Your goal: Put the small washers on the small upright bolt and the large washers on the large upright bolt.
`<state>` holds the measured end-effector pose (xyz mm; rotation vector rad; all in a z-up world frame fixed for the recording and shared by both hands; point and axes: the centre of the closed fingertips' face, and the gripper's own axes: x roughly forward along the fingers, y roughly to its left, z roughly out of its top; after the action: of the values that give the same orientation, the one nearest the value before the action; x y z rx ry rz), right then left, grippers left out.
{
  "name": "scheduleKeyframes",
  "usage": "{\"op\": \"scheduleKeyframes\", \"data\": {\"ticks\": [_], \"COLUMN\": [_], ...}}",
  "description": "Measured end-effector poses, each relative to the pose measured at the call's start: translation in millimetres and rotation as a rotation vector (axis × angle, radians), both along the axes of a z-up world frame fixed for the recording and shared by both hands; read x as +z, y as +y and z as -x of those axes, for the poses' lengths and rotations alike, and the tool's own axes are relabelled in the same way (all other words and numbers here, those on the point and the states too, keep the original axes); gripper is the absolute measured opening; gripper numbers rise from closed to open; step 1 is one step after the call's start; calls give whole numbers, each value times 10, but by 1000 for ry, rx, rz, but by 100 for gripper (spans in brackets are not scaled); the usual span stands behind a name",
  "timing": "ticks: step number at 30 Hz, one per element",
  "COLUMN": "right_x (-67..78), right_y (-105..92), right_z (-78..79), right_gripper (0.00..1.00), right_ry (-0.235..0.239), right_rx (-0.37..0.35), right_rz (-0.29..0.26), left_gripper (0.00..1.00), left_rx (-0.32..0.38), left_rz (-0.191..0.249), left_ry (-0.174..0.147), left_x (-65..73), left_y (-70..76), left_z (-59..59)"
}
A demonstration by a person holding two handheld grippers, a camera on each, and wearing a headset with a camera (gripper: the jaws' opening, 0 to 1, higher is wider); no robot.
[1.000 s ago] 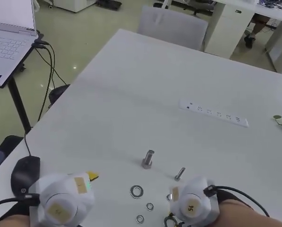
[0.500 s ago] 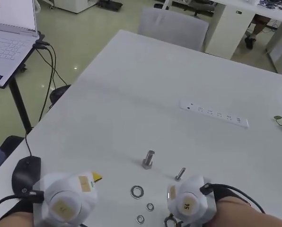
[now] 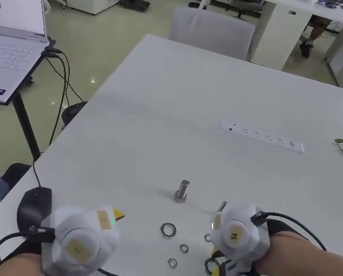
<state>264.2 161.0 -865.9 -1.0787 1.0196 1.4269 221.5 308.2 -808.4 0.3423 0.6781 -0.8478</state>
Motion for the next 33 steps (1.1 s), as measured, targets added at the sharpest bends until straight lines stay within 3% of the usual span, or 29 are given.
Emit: {"op": "scheduleKeyframes", "data": {"ticks": [16, 22, 33], "right_x": [550, 745, 945], "right_y": [-30, 20, 122], "right_z": [-241, -397, -595], "right_gripper": [21, 21, 21], "right_ry": [1, -32, -42], "right_rx": [-54, -50, -40], "right_rz": [8, 3, 3], "left_gripper": [85, 86, 86], "left_rx": [3, 8, 9], "left_rz": [-13, -15, -19], "left_ry": [3, -4, -9], "left_x": [-21, -15, -7], "left_y": [33, 51, 74], "left_z": [-31, -51, -67]}}
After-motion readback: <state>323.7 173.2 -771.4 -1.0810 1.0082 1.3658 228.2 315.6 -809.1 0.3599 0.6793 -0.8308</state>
